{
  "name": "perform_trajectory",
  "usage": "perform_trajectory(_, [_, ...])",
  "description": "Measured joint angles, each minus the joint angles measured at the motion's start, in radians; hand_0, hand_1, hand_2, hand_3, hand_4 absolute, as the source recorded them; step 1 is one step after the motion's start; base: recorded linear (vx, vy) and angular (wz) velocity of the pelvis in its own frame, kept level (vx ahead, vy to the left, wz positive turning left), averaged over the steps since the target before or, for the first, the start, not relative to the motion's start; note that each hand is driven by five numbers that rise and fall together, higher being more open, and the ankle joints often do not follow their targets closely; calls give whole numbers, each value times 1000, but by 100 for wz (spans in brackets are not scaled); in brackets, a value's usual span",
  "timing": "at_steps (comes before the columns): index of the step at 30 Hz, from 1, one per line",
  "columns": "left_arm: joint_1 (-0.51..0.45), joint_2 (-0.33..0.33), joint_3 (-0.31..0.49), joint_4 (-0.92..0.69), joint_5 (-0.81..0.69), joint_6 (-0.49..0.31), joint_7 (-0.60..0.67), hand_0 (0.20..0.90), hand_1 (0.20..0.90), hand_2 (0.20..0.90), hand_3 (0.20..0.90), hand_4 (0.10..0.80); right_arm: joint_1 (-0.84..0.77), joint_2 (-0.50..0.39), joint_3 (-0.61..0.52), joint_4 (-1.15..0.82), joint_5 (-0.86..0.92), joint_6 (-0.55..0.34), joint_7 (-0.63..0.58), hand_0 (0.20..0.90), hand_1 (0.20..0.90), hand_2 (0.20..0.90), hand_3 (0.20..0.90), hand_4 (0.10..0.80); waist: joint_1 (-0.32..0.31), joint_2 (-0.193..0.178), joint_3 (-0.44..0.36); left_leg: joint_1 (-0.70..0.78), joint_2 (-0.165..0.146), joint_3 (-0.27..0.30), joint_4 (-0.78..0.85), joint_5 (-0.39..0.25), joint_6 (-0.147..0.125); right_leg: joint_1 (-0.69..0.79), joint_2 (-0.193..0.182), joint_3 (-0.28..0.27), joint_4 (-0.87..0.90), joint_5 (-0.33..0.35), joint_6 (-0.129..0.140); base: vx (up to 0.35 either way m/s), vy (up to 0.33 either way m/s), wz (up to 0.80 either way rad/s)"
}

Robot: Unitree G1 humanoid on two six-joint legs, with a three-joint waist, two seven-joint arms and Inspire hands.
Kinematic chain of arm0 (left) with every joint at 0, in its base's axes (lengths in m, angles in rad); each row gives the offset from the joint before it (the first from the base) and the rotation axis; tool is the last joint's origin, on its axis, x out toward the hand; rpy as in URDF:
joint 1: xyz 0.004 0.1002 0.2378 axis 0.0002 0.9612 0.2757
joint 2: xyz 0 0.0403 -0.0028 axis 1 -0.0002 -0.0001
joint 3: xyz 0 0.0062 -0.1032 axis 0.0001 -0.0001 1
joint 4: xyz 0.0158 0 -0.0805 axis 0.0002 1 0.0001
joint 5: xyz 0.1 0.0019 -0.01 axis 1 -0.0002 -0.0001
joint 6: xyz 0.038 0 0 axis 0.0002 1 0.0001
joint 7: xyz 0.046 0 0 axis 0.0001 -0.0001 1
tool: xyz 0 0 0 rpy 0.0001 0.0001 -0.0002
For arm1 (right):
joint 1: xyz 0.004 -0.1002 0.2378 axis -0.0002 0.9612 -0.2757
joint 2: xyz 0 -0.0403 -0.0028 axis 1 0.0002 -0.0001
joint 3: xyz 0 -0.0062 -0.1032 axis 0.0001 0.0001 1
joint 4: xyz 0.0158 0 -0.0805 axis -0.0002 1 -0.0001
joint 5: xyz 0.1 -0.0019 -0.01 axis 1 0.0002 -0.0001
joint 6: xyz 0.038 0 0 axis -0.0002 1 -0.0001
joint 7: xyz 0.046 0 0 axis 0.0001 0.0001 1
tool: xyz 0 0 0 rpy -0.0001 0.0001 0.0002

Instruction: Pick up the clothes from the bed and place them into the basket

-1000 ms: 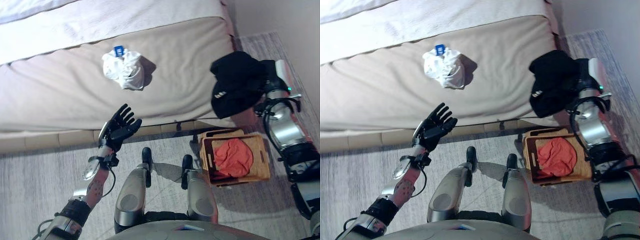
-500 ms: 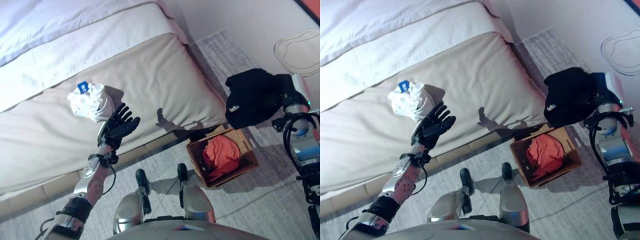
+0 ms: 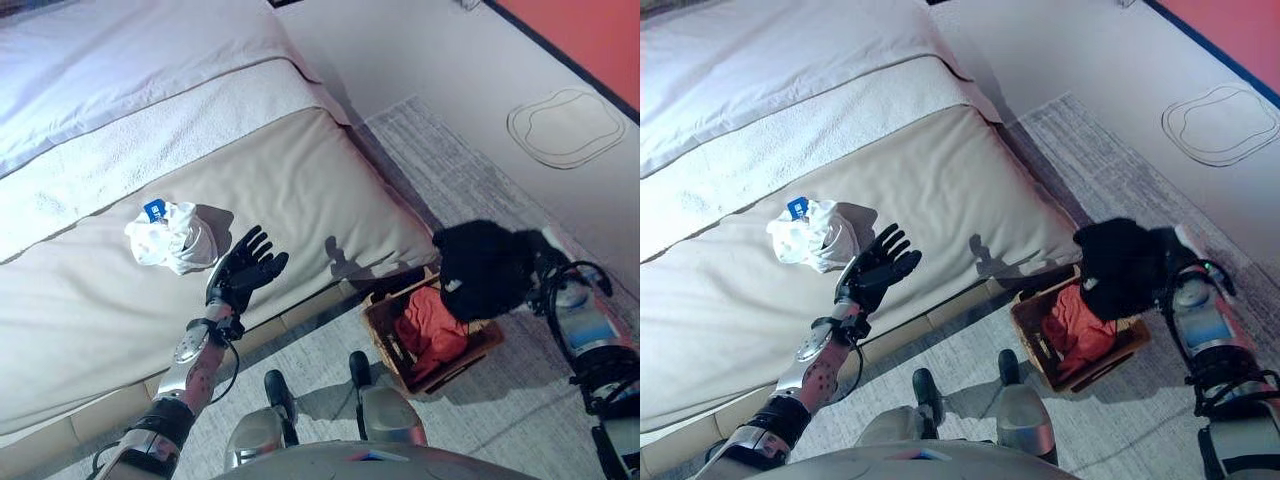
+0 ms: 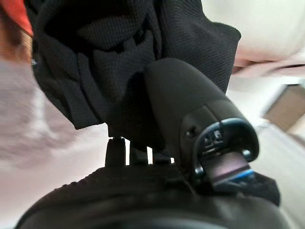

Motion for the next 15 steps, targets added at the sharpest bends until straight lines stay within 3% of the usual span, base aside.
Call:
perform_trajectory(10, [10,-5,-9,34,1,3,-55,900,900,900,900,800,12,87,34,224,3,23,30,300,300,300,200,100,8,42,-53,7,0,15,-3,0,0,6,-2,17,-17,10,-7,-12,-16,-5])
perform_trajectory(12, [10,-6,-9,48,1,3,-60,900,900,900,900,800,14,92,36,236,4,20,32,900,900,900,900,800,10,49,-60,7,0,14,-4,0,0,8,-2,17,-20,10,-7,0,0,0])
perform_trajectory(15, [12,-9,-17,62,1,3,-60,900,900,900,900,800,14,104,36,285,3,-1,6,900,900,900,900,800,16,55,-68,7,0,9,-4,0,0,18,-2,15,-36,20,-5,-16,-14,5])
